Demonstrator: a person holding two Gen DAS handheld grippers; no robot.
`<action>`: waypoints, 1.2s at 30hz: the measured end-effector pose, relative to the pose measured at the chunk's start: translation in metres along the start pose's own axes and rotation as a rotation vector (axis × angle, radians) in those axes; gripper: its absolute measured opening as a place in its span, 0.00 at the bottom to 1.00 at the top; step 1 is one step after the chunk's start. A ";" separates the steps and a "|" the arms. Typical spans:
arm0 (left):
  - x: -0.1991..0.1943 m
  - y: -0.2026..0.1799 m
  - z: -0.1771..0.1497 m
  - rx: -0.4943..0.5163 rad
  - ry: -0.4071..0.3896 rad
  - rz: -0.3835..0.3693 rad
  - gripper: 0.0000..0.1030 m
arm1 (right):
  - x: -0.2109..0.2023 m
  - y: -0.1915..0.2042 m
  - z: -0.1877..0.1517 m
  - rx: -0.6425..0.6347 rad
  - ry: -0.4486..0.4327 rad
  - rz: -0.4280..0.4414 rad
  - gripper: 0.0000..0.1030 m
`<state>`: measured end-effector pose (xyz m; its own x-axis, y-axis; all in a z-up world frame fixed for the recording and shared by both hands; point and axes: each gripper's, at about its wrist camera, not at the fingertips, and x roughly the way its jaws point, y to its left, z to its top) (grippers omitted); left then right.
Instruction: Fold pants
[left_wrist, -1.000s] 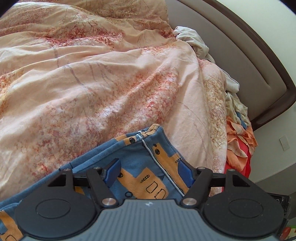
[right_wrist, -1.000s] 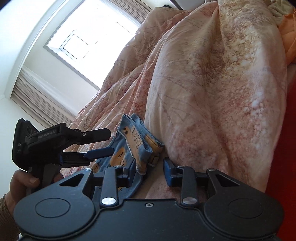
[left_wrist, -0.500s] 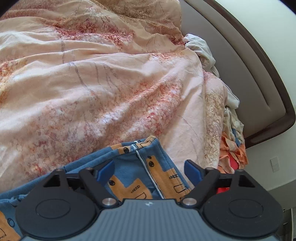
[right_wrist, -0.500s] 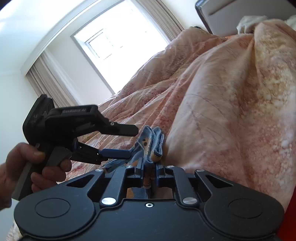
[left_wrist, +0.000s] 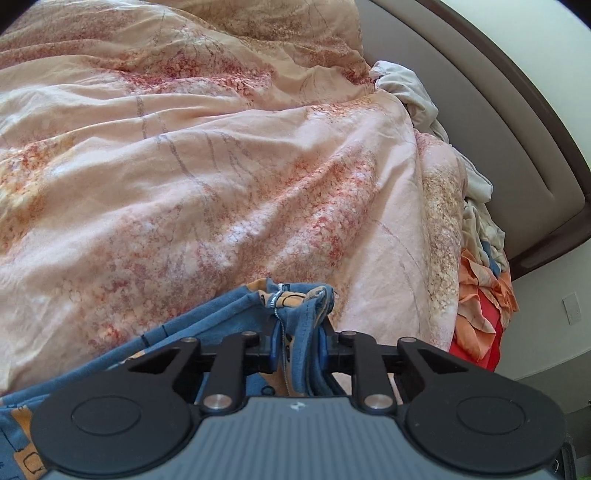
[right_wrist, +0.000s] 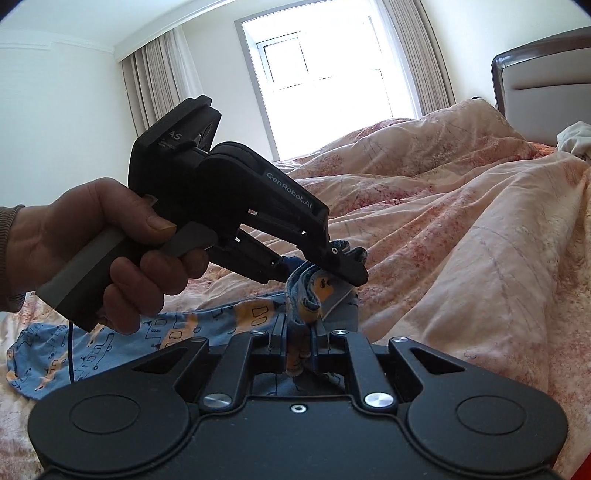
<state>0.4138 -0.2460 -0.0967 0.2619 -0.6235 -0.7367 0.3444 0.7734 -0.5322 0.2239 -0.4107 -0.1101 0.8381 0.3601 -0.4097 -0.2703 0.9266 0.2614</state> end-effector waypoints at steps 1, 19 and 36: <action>-0.007 0.001 -0.003 0.002 -0.015 -0.008 0.17 | 0.000 0.001 0.000 -0.005 -0.001 -0.001 0.12; -0.080 0.076 -0.062 -0.121 -0.098 0.104 0.16 | 0.028 0.088 -0.026 -0.190 0.103 0.118 0.12; -0.107 0.093 -0.074 -0.105 -0.136 0.119 0.16 | 0.037 0.111 -0.022 -0.194 0.131 0.145 0.12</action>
<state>0.3508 -0.0987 -0.0982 0.4169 -0.5311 -0.7376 0.2095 0.8458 -0.4906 0.2147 -0.2919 -0.1153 0.7193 0.4898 -0.4927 -0.4795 0.8632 0.1581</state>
